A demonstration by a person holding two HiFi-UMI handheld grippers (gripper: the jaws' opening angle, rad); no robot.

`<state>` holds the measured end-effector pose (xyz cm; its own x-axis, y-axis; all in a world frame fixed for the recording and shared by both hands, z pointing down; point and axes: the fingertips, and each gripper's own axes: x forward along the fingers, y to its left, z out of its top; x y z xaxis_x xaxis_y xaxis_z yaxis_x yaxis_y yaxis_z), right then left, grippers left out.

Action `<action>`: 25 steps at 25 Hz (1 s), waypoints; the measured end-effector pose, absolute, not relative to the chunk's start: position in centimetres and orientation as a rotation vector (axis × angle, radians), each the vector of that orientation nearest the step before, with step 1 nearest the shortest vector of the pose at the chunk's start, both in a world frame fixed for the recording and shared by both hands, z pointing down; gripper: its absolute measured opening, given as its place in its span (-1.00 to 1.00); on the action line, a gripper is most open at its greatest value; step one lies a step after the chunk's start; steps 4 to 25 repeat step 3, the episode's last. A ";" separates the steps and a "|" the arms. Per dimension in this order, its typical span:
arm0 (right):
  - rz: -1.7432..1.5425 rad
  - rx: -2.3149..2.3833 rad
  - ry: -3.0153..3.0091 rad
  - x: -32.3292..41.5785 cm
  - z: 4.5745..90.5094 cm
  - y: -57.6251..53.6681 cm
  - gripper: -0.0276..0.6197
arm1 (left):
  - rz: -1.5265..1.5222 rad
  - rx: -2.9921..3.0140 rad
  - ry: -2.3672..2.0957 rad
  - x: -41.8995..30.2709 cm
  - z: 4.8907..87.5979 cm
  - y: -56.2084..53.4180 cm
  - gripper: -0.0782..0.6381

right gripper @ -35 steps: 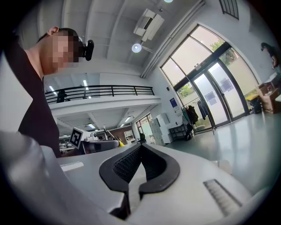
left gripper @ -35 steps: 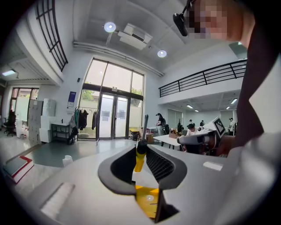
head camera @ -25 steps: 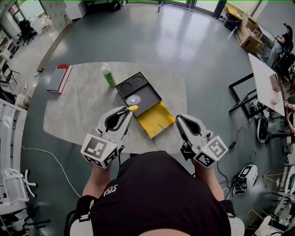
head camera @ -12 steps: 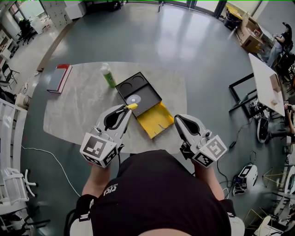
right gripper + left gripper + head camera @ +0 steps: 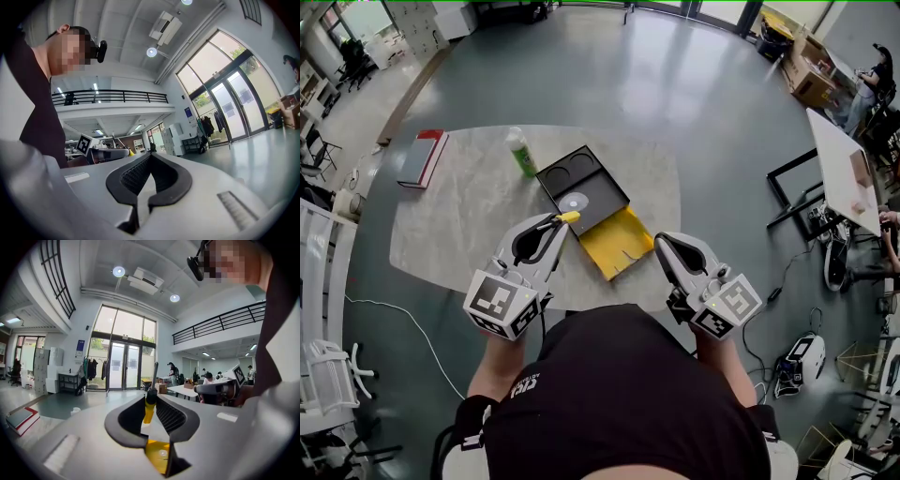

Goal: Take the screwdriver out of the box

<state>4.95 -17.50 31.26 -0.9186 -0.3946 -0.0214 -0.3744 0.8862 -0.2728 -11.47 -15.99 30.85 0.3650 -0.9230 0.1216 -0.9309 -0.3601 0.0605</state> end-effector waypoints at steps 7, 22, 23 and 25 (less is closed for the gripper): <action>-0.408 -0.609 2.974 5.1 31.3 -17.3 -0.88 | 0.104 2.493 -1.705 -11.4 30.9 -15.8 -0.58; -0.408 -0.609 2.974 5.1 31.3 -17.3 -0.88 | 0.104 2.493 -1.705 -11.4 30.9 -15.8 -0.58; -0.408 -0.609 2.974 5.1 31.3 -17.3 -0.88 | 0.104 2.493 -1.705 -11.4 30.9 -15.8 -0.58; -0.408 -0.609 2.974 5.1 31.3 -17.3 -0.88 | 0.104 2.493 -1.705 -11.4 30.9 -15.8 -0.58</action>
